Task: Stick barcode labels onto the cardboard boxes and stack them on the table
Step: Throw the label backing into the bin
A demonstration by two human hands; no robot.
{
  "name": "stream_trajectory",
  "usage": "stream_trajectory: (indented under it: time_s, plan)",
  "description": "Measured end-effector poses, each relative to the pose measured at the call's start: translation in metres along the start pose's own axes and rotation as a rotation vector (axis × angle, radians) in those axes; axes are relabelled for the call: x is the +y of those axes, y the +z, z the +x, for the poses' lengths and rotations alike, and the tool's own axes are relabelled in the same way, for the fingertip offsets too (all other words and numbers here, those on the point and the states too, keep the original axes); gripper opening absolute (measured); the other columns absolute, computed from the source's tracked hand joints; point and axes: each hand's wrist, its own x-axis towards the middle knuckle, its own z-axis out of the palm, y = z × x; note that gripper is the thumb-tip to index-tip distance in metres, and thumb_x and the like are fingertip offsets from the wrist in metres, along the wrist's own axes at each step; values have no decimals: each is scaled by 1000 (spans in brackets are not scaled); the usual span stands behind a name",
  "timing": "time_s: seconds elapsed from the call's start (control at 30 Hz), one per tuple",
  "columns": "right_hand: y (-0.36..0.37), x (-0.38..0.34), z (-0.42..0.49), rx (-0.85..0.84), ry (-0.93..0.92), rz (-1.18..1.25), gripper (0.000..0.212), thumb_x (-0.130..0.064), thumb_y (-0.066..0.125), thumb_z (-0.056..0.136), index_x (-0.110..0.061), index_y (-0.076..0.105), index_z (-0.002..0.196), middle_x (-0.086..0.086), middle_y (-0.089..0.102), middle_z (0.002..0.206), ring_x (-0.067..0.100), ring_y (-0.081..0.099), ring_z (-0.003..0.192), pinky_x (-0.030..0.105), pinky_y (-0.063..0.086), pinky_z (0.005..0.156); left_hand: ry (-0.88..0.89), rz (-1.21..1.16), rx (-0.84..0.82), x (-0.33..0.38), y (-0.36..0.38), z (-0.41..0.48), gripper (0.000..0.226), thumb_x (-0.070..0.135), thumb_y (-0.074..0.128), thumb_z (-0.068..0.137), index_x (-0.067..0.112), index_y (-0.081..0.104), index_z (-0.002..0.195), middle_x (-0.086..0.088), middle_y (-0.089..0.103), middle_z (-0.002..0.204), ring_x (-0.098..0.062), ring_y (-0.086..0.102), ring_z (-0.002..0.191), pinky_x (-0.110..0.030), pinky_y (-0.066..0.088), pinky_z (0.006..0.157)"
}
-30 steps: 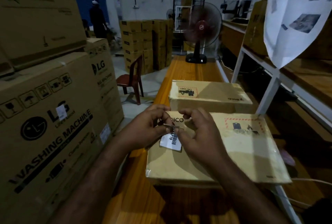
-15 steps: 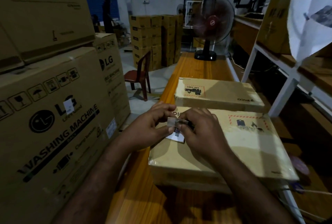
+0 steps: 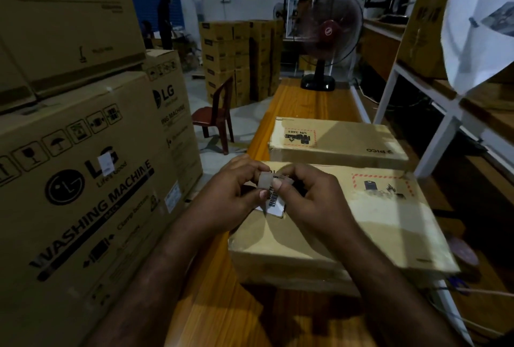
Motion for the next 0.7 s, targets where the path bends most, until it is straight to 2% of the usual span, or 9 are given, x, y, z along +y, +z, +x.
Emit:
stream_trajectory:
  time_s: [0.1, 0.17, 0.23, 0.3, 0.37, 0.47, 0.6, 0.67, 0.7]
  plan:
    - [-2, -1, -1, 52, 76, 193, 12, -36, 60, 88, -26, 67, 93, 0, 70, 86, 16, 68, 82, 49, 58, 69, -26, 17, -6, 6, -3, -2, 14, 22, 66, 91, 23, 68, 105, 23, 54, 113, -6, 47, 120, -33, 43, 102]
    - [-2, -1, 1, 85, 112, 243, 19, -38, 56, 90, -22, 67, 90, 3, 69, 84, 17, 68, 78, 45, 58, 63, -39, 36, -28, 12, -4, -3, 11, 25, 65, 92, 25, 67, 103, 20, 56, 111, -8, 50, 115, -40, 45, 101]
    - [-2, -1, 3, 126, 135, 242, 29, -41, 50, 93, -18, 67, 89, 3, 69, 80, 15, 66, 74, 35, 54, 58, -101, 2, -47, 20, -8, -3, 14, 27, 62, 93, 25, 66, 107, 11, 61, 111, -9, 58, 106, -41, 51, 92]
    - [-2, 0, 4, 151, 150, 227, 36, -43, 43, 95, -17, 67, 91, 3, 69, 80, 15, 65, 74, 36, 54, 59, -184, -166, -27, 29, -14, -2, 16, 28, 59, 94, 27, 64, 110, 7, 67, 110, -9, 65, 98, -39, 56, 84]
    - [-3, 0, 6, 174, 161, 217, 39, -44, 40, 96, -17, 68, 93, 4, 69, 79, 15, 66, 74, 35, 55, 61, -188, -235, 36, 35, -21, 4, 14, 27, 57, 95, 32, 63, 108, 7, 68, 108, -9, 67, 95, -36, 57, 79]
    - [-2, 0, 8, 193, 161, 174, 35, -41, 44, 95, -17, 69, 96, 1, 70, 80, 12, 67, 76, 33, 57, 64, -162, -267, 171, 41, -17, 24, 15, 25, 56, 97, 28, 62, 110, 7, 68, 107, -10, 66, 95, -35, 57, 78]
    - [1, -3, 9, 145, 85, -70, 22, -34, 50, 95, -22, 68, 89, -4, 68, 81, 13, 64, 78, 45, 56, 69, -233, -319, 282, 30, 17, 52, 11, 30, 48, 101, 28, 54, 110, 6, 65, 106, -14, 66, 98, -50, 58, 83]
    - [0, -9, 4, 7, -7, -410, 22, -36, 49, 93, -25, 66, 83, -8, 63, 82, 12, 56, 82, 43, 51, 76, -295, -111, 317, 20, 29, 60, 16, 36, 43, 101, 24, 50, 108, 1, 64, 103, -22, 64, 96, -51, 55, 82]
    - [1, -13, -4, -109, -40, -585, 23, -41, 47, 92, -28, 65, 86, -9, 61, 89, 12, 53, 89, 41, 49, 84, -332, -10, 329, 16, 32, 62, 18, 37, 42, 101, 22, 48, 107, -1, 62, 102, -26, 62, 95, -49, 53, 82]
